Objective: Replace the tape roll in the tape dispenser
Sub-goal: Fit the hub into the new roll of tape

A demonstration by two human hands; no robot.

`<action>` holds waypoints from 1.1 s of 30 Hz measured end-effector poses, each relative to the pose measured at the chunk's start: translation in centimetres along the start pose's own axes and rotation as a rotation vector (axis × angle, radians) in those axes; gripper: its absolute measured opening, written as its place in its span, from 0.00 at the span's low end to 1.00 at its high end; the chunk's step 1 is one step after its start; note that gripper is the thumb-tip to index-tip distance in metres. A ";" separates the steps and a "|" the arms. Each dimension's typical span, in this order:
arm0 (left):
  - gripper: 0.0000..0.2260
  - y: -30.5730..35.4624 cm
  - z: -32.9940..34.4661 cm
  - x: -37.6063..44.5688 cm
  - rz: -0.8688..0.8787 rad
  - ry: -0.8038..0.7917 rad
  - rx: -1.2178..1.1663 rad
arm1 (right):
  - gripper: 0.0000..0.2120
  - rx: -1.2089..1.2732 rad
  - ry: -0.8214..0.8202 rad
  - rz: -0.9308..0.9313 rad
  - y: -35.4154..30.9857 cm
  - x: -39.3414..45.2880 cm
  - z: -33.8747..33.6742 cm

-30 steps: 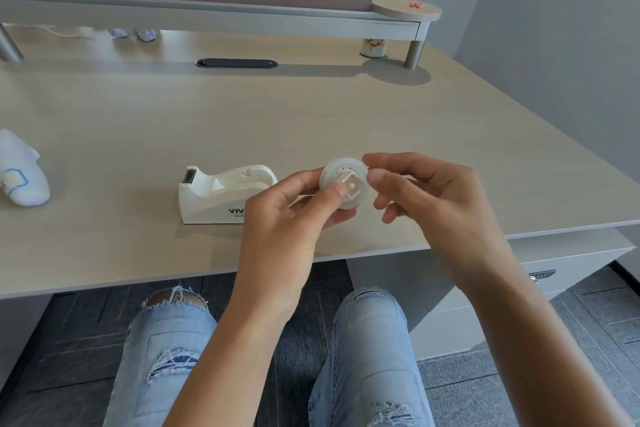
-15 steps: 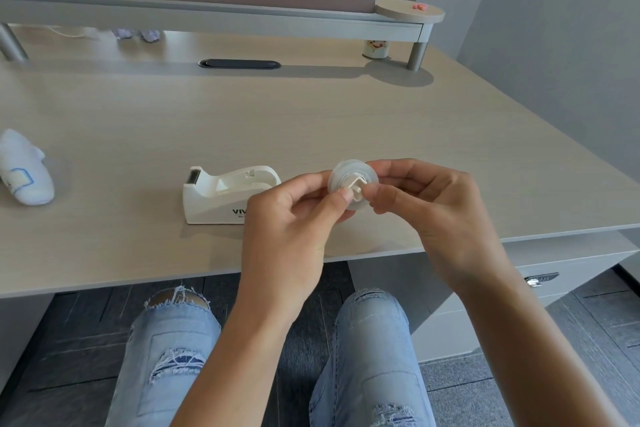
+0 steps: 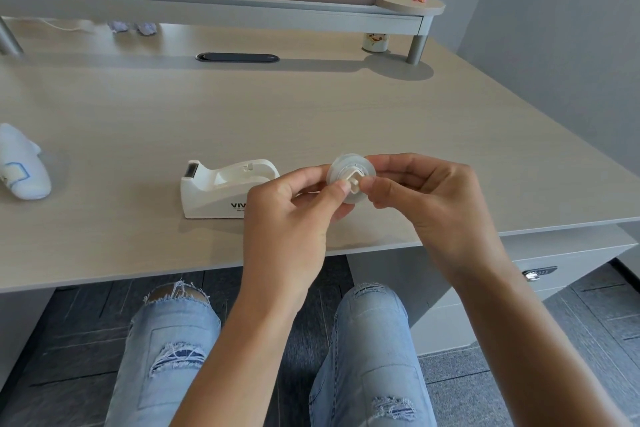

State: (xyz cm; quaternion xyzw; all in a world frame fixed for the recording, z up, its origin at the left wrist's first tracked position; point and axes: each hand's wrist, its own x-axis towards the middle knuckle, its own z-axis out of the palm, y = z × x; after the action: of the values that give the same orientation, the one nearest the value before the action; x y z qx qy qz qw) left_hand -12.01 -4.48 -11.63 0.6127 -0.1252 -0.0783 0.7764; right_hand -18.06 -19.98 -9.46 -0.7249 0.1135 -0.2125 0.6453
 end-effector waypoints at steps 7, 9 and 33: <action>0.07 -0.2 0.2 0.2 -0.016 -0.013 -0.045 | 0.10 -0.001 0.018 0.037 0.0 0.1 -0.1; 0.06 -0.3 0.2 0.2 -0.024 -0.012 -0.056 | 0.10 0.002 0.017 0.047 0.1 0.1 -0.1; 0.09 0.5 0.4 0.0 -0.092 0.077 -0.194 | 0.12 -0.278 0.084 -0.197 0.7 -0.2 0.3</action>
State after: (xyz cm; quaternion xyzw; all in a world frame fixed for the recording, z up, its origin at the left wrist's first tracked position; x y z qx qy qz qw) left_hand -12.14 -4.76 -11.09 0.5424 -0.0588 -0.1022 0.8318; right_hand -17.99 -19.75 -10.18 -0.8053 0.0972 -0.2870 0.5096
